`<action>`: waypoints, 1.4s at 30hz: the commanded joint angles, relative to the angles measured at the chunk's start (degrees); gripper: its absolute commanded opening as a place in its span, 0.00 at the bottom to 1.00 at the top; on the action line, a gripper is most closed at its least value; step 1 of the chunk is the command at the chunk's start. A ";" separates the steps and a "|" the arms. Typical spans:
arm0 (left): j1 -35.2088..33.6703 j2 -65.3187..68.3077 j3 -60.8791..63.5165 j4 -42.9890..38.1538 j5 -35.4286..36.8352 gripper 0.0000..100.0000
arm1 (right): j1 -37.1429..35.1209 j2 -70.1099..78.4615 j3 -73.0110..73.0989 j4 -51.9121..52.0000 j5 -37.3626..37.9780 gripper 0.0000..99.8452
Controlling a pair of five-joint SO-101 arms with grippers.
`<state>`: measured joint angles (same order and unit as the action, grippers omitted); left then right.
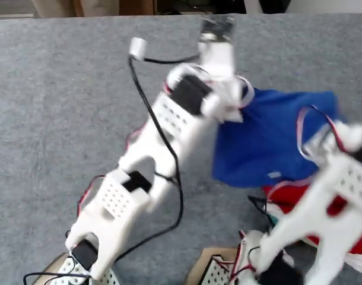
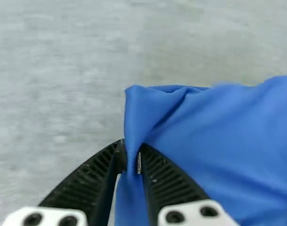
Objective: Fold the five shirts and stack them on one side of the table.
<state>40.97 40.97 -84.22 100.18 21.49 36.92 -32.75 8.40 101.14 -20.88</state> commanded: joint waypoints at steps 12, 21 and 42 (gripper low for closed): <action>15.82 2.59 -5.19 -8.09 0.53 0.02 | 33.63 -5.23 10.51 -4.04 15.74 0.01; 16.18 3.56 -5.27 -7.12 0.62 0.13 | 34.15 -3.65 15.16 -4.40 17.05 0.32; -4.66 0.48 -10.90 0.79 -6.24 0.07 | 23.16 -7.60 -8.40 1.23 17.05 0.17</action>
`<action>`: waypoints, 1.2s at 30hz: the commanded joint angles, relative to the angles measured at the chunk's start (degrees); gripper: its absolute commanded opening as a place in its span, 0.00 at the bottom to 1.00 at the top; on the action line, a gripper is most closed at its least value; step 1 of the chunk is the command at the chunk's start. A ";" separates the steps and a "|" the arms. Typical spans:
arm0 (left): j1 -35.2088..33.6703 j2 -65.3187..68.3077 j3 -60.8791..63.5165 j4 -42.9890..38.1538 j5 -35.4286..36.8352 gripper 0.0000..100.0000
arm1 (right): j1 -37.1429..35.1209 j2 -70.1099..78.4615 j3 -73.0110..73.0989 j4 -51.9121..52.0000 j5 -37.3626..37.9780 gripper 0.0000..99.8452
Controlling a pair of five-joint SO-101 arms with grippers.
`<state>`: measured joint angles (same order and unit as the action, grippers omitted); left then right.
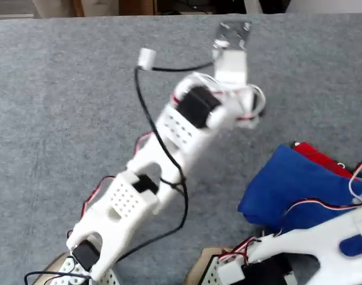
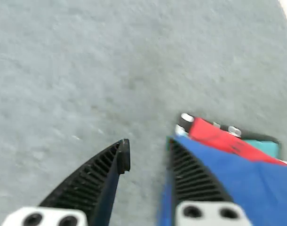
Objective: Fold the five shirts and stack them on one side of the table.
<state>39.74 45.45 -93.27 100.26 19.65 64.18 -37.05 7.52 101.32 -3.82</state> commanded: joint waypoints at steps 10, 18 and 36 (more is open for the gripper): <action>-23.56 -15.25 9.93 0.70 -15.47 0.02 | -41.27 -16.13 -10.15 -0.09 -6.68 0.03; -42.20 -38.29 39.65 0.70 -20.31 0.02 | -63.34 -17.80 -5.67 -8.97 -8.79 0.03; -50.37 -82.68 112.62 -1.93 -20.48 0.02 | -64.92 -38.55 30.55 -26.73 1.23 0.03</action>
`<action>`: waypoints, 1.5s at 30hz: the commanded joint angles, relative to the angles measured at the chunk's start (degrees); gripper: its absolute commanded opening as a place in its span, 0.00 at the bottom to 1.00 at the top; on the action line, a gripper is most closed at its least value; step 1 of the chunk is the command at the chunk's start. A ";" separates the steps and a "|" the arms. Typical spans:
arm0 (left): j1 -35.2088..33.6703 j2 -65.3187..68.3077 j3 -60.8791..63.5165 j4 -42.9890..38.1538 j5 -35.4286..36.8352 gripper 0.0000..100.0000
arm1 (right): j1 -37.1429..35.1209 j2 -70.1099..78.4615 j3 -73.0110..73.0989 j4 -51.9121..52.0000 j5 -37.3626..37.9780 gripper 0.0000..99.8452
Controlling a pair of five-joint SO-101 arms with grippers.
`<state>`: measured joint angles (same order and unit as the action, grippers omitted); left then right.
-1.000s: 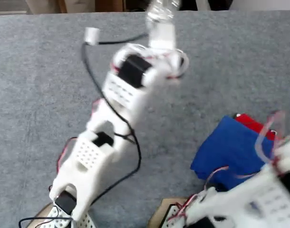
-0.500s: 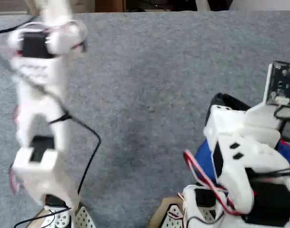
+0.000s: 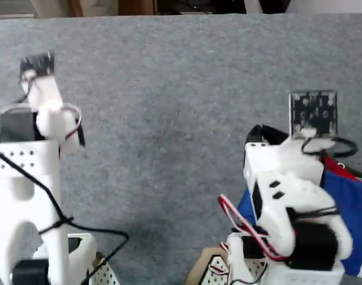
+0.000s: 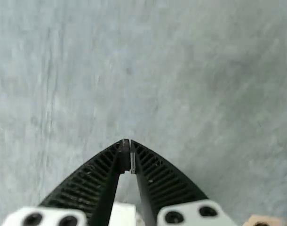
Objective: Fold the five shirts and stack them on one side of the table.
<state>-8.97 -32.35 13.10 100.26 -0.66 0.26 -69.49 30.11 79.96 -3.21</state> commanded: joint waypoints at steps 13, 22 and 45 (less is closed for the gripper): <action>-13.45 -31.60 44.66 -27.25 0.26 0.02 | -3.82 -37.67 40.40 -10.90 0.18 0.03; -13.89 -61.58 67.34 -31.03 -0.18 0.02 | -4.44 -38.11 45.41 -9.93 0.62 0.03; -13.54 -71.96 83.78 -27.43 0.18 0.02 | -4.18 -38.20 66.77 -10.02 0.53 0.03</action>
